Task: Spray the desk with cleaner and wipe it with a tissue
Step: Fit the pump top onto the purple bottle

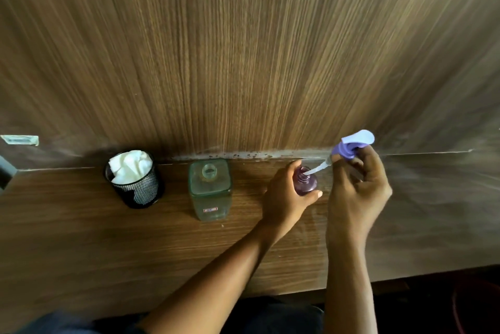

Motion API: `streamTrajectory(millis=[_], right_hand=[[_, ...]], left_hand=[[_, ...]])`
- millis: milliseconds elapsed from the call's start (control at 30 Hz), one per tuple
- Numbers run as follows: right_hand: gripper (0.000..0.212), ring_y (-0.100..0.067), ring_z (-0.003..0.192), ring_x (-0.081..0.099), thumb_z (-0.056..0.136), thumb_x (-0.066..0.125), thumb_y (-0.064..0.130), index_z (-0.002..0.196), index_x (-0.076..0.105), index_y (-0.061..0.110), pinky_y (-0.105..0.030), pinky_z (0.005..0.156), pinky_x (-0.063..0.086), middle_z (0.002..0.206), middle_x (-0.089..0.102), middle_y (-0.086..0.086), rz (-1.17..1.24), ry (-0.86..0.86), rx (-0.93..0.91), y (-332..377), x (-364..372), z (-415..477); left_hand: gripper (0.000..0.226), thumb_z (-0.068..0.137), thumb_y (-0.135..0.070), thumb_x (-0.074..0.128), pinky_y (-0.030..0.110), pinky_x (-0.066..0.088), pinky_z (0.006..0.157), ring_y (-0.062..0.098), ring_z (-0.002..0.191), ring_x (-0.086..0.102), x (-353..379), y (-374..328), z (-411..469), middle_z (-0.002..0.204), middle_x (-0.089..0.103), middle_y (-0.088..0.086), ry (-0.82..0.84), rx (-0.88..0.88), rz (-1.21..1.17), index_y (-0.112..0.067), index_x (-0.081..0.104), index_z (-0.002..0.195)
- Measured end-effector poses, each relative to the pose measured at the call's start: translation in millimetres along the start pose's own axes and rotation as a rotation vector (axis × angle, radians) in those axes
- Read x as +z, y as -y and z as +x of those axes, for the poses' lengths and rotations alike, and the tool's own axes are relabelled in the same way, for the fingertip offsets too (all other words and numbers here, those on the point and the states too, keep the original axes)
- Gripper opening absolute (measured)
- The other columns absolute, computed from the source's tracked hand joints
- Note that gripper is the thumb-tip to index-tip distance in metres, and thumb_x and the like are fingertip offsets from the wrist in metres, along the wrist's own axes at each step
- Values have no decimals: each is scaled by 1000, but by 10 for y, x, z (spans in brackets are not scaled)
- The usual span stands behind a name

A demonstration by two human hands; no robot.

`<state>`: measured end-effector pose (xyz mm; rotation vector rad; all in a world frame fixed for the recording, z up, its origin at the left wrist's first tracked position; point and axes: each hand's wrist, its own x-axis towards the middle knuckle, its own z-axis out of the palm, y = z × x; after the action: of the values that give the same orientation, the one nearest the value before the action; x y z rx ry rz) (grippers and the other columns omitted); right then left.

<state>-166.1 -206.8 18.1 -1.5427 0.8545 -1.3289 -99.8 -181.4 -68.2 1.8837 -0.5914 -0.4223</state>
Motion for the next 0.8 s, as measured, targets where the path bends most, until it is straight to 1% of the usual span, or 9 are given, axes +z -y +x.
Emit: streamTrajectory(millis=[133, 233, 300, 433, 500, 600, 667, 733, 800], right_hand=[[31, -19, 82, 57, 80, 59, 8, 112, 64, 8, -34, 76, 47, 92, 65, -14, -116, 131, 15, -150, 101, 27], [33, -15, 77, 54, 80, 60, 7, 112, 64, 8, -34, 75, 46, 84, 63, -5, -139, 240, 27, -226, 141, 159], [31, -10, 75, 55, 80, 62, 7, 110, 65, 10, -33, 74, 47, 85, 65, -1, -133, 295, 28, -219, 130, 252], [30, -11, 79, 62, 79, 63, 1, 107, 67, 11, -35, 77, 51, 89, 70, -1, -110, 385, 34, -164, 83, 279], [30, -9, 80, 65, 79, 63, -1, 107, 67, 9, -30, 75, 52, 89, 71, -2, -102, 428, 38, -156, 54, 269], [20, 3, 63, 57, 78, 62, -4, 94, 68, 7, -18, 62, 47, 68, 66, 10, -123, 467, 23, -190, 10, 268], [18, 0, 60, 56, 76, 61, -3, 89, 67, 8, -26, 60, 48, 63, 64, 10, -170, 479, 29, -232, -2, 265], [22, -12, 68, 62, 73, 59, -4, 89, 68, 10, -38, 66, 51, 70, 68, 3, -205, 505, 59, -282, 12, 245], [29, -13, 71, 63, 73, 59, -5, 92, 70, 14, -36, 70, 52, 75, 70, 1, -234, 527, 93, -336, 33, 215]], left_hand=[[77, 50, -58, 59, 38, 53, 88, 5, 103, 63, -34, -5, -5, 114, 66, -10, 1, 0, -12, -32, 49, 122], [73, 53, -54, 66, 36, 54, 87, 0, 99, 63, -63, -6, -25, 109, 69, -12, 0, -4, -19, -32, 51, 120], [73, 55, -46, 76, 31, 51, 90, 0, 102, 61, -85, -9, -44, 113, 67, -11, 5, 0, -9, -31, 50, 122], [71, 59, -38, 81, 23, 46, 87, 3, 103, 60, -92, 12, -55, 114, 66, -10, -15, 14, 39, -29, 49, 121], [71, 57, -40, 80, 24, 47, 83, 3, 101, 61, -83, 31, -58, 112, 67, -10, -25, 18, 67, -30, 49, 120], [71, 57, -41, 79, 25, 46, 81, 5, 101, 61, -75, 48, -61, 112, 67, -10, -31, 11, 84, -31, 49, 120], [70, 56, -40, 78, 25, 47, 79, 5, 99, 61, -70, 47, -63, 111, 67, -11, -29, 1, 71, -31, 49, 120], [66, 57, -37, 77, 17, 44, 71, -2, 91, 61, -75, 43, -69, 105, 68, -13, -19, -3, 43, -32, 50, 117], [61, 60, -30, 78, 5, 38, 63, -14, 77, 56, -88, 35, -79, 96, 67, -16, -14, 2, 5, -30, 53, 115]])
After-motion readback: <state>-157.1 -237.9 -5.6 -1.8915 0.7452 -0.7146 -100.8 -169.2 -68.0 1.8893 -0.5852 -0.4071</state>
